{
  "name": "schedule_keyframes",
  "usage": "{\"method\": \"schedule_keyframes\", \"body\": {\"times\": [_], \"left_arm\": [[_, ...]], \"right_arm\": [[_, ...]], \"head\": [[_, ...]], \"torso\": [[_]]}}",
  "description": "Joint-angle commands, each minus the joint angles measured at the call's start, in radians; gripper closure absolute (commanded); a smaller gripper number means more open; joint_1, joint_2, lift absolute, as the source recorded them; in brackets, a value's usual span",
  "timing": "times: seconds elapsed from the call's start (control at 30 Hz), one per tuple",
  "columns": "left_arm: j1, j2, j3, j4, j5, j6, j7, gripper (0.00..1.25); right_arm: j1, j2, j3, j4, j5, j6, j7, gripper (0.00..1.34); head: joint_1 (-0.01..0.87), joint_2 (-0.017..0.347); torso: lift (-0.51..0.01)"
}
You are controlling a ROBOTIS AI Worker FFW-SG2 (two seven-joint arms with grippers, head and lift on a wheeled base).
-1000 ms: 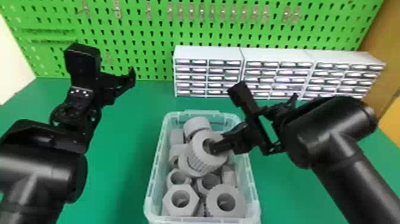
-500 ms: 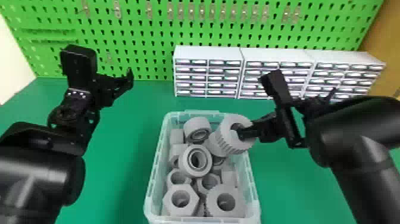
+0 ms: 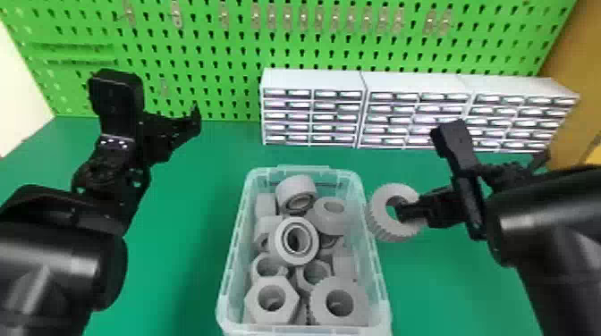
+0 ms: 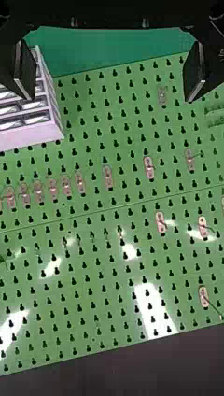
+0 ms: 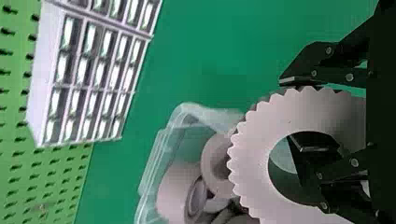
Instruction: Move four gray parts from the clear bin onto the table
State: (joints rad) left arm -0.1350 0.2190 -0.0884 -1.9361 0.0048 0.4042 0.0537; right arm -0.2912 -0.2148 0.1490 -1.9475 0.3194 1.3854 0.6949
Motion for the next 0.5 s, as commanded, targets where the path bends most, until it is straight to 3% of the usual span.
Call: {"method": "schedule_keyframes", "body": {"times": [0.0,0.27,0.47], "left_arm": [[-0.002,-0.001,-0.008,0.0,0.006,0.004,0.0,0.1],[-0.003,-0.003,-0.022,0.002,0.014,0.007,0.0,0.1],[-0.005,-0.006,-0.028,0.003,0.018,0.007,0.0,0.11]], "right_arm": [[0.015,0.002,0.004,-0.001,0.072,0.027,0.0,1.05],[0.043,0.002,-0.002,0.019,0.158,0.032,0.0,1.05],[0.057,0.008,-0.019,0.09,0.19,-0.011,0.0,1.05]], "head": [[0.686,0.026],[0.686,0.026],[0.686,0.026]], "torso": [[-0.05],[-0.05],[-0.05]]}}
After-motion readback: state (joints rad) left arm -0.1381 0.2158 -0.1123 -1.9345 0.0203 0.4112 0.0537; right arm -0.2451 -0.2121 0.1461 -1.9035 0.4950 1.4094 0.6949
